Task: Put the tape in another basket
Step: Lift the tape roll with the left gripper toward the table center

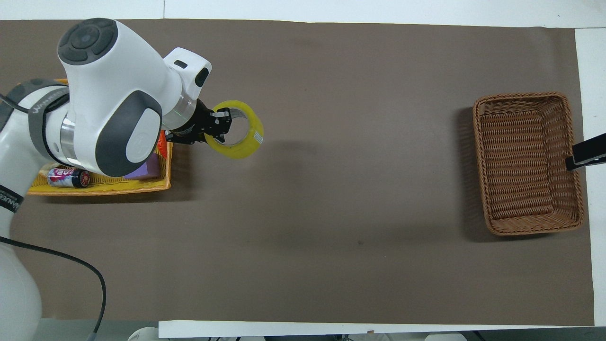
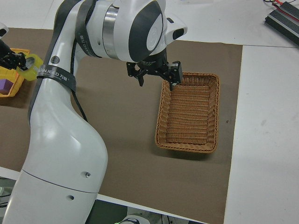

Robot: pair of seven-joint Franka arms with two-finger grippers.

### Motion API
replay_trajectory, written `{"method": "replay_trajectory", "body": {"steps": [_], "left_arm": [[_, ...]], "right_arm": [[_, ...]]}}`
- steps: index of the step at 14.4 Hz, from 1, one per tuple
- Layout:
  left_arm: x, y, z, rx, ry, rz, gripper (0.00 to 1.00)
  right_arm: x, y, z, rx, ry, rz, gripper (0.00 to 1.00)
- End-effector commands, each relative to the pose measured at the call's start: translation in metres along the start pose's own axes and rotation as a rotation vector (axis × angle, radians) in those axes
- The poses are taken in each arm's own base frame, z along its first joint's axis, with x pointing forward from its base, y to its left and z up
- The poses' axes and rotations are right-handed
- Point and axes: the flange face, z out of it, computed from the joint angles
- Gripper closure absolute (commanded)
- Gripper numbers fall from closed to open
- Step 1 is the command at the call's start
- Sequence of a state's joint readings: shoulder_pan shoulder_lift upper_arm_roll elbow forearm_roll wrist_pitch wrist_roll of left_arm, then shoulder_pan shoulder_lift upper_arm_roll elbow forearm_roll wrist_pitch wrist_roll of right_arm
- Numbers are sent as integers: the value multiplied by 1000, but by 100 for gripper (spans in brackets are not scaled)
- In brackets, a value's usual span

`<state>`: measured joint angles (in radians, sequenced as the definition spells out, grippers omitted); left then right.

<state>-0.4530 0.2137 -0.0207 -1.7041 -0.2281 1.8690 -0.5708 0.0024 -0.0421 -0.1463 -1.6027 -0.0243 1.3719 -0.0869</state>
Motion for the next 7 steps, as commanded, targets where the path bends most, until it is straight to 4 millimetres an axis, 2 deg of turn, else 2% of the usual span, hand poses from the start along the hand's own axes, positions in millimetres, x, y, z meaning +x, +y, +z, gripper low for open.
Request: {"method": "replay_trajectory", "body": {"steps": [1, 2, 3, 7], "left_arm": [[-6, -5, -14, -104, 12, -46, 100], [-7, -2, -14, -112, 23, -43, 100], [-16, 8, -11, -109, 19, -21, 99], [-20, 12, -8, -105, 14, -15, 99]], "right_arm": [[-7, 0, 1, -1, 4, -16, 0], [-7, 0, 1, -1, 4, -16, 0], [-7, 0, 1, -1, 4, -16, 0], [-7, 0, 1, -1, 4, -16, 0]]}}
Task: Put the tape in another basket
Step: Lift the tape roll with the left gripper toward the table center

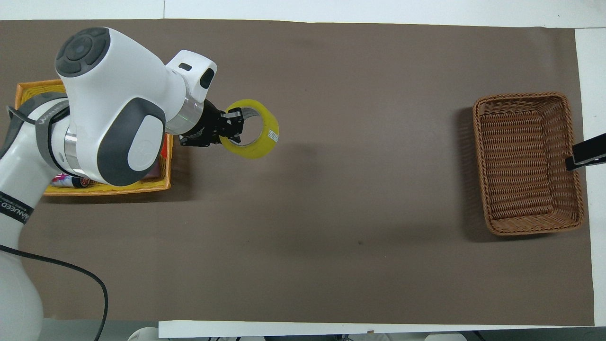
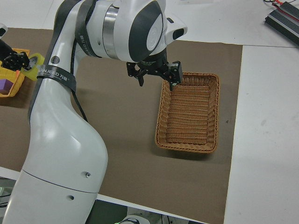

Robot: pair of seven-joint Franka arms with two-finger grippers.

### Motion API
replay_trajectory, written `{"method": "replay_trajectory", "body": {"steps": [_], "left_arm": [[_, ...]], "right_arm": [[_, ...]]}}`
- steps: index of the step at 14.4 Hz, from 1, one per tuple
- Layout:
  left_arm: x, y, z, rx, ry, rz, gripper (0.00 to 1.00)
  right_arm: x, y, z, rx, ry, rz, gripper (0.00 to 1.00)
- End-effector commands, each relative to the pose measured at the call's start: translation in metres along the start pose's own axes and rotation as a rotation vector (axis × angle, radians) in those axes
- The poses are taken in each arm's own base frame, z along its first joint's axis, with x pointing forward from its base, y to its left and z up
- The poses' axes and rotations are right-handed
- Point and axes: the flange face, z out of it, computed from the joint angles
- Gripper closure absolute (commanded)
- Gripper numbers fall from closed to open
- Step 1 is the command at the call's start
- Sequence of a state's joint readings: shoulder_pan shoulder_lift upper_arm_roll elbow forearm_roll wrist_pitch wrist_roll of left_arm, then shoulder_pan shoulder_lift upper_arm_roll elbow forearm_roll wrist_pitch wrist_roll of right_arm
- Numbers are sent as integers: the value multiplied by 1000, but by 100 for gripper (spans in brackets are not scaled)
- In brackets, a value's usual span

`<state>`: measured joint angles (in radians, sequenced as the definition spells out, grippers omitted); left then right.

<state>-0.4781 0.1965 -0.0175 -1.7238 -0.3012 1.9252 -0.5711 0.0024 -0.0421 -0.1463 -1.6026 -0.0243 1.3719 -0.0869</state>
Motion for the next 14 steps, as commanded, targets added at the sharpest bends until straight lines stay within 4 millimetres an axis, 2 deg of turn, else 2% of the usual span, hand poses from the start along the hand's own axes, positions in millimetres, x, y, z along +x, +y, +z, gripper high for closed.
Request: {"method": "replay_trajectory", "body": {"steps": [1, 5, 7, 8, 12, 14], "left_arm": [[-16, 5, -2, -20, 6, 0, 99], [-35, 20, 7, -17, 4, 18, 99], [-57, 38, 20, -23, 15, 41, 99], [-62, 41, 23, -27, 21, 45, 99], [-62, 42, 23, -28, 22, 45, 99], [-62, 42, 22, -27, 21, 46, 99]], "right_arm": [[-7, 0, 1, -1, 4, -16, 0], [-7, 0, 1, -1, 4, -16, 0], [-7, 0, 1, -1, 4, -16, 0], [-7, 0, 1, -1, 4, -16, 0], [-6, 14, 1, 3, 15, 10, 0], [-6, 3, 1, 0, 7, -28, 0]]}}
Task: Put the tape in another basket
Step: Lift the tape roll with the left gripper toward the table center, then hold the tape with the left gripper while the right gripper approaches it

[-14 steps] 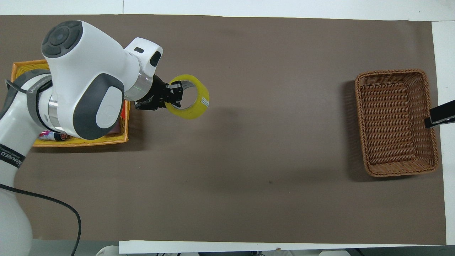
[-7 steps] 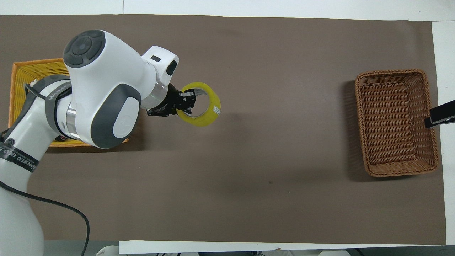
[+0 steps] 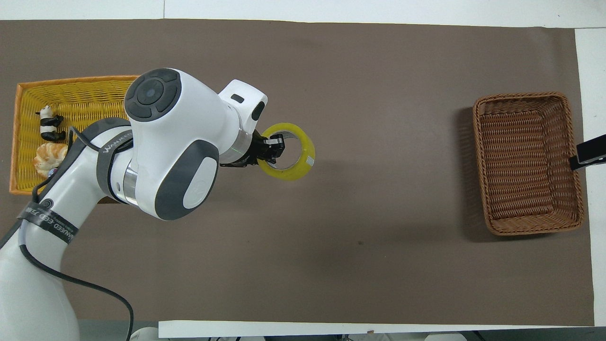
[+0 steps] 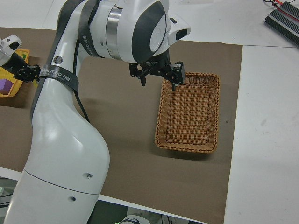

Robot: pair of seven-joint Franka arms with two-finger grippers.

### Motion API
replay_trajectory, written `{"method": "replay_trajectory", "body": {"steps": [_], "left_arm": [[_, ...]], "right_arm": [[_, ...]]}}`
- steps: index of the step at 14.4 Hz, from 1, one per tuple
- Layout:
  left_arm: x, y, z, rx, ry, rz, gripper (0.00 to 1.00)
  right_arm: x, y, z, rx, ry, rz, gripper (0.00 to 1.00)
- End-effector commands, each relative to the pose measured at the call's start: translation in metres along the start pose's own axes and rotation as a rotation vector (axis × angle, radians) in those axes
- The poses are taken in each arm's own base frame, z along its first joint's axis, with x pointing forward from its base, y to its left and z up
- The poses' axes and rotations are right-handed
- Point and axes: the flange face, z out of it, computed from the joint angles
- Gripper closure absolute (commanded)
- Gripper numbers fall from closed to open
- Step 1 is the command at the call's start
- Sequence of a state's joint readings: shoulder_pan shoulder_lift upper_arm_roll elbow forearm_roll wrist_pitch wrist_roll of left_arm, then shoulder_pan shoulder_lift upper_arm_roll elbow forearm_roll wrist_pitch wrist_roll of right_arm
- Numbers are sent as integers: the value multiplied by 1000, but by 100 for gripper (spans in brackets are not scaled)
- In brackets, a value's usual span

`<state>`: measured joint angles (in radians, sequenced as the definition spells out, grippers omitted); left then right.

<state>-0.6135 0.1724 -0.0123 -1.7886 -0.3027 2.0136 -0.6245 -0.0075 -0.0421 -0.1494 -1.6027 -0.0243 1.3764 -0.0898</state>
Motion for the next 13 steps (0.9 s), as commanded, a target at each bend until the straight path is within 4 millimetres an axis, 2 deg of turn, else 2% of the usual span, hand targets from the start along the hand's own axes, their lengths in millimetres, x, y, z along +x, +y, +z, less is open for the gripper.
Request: {"method": "replay_trajectory", "body": {"steps": [1, 3, 5, 7, 9, 10, 11, 13], "left_arm": [[-8, -6, -6, -21, 8, -15, 99], [-8, -6, -7, -20, 7, -15, 99], [-9, -7, -4, -15, 1, -17, 99], [-10, -8, -5, -15, 1, -16, 99], [-9, -9, -5, -14, 1, -19, 98], [-10, -8, -4, -14, 0, -16, 98], [-10, -8, -4, -13, -2, -16, 98], [-9, -9, -5, -13, -2, -21, 98]], "right_arm": [[-6, -7, 2, 28, 3, -82, 0], [4, -23, 4, 220, 61, -107, 0], [21, -46, 31, 445, 64, -96, 0], [51, -68, 71, 640, 93, -44, 0], [75, -126, 111, 761, 96, -23, 0], [83, -145, 132, 843, 96, 20, 0], [88, -167, 150, 939, 100, 70, 0], [92, -209, 172, 1074, 126, 125, 0]]}}
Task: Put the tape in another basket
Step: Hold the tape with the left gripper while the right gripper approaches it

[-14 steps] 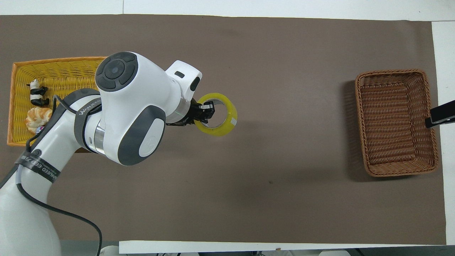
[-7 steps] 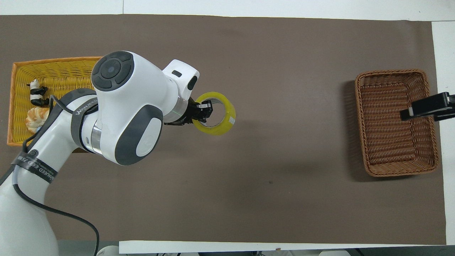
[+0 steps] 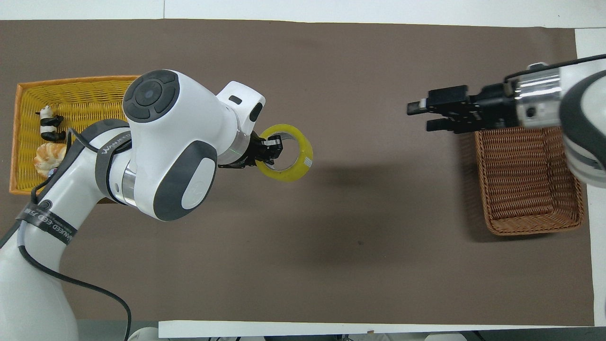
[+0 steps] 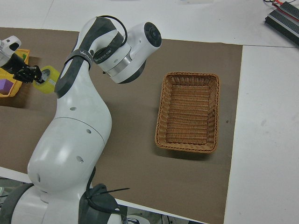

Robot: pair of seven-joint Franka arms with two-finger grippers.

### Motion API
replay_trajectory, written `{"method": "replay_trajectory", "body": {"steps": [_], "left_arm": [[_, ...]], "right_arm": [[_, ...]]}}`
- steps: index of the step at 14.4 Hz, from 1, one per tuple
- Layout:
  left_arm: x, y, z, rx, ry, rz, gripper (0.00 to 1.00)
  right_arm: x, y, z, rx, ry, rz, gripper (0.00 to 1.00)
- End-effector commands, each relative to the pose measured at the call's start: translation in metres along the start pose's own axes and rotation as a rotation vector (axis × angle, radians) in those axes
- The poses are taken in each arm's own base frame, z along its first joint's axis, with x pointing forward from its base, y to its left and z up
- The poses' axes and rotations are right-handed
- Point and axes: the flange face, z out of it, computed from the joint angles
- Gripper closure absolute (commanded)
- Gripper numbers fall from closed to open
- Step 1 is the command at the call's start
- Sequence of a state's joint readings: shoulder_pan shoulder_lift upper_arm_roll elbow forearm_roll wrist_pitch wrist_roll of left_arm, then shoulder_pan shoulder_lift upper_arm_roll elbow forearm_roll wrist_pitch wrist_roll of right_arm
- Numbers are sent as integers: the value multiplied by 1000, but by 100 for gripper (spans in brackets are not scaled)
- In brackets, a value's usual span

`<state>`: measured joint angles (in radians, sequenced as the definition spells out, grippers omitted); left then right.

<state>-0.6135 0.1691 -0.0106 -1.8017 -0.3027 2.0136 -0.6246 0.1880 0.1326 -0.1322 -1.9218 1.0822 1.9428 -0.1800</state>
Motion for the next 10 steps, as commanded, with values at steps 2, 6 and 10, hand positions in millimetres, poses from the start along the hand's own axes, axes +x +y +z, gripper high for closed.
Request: {"method": "replay_trajectory", "body": {"steps": [2, 6, 10], "left_arm": [[-9, -6, -8, -18, 3, -16, 98], [-10, -6, -9, -15, 0, -15, 98], [-11, -6, -10, -8, -11, -21, 98]], "right_arm": [[-17, -7, 75, 172, 34, 32, 0], [-40, -10, 122, 236, 27, 60, 0], [-61, -5, 140, 222, -17, 38, 0]]}}
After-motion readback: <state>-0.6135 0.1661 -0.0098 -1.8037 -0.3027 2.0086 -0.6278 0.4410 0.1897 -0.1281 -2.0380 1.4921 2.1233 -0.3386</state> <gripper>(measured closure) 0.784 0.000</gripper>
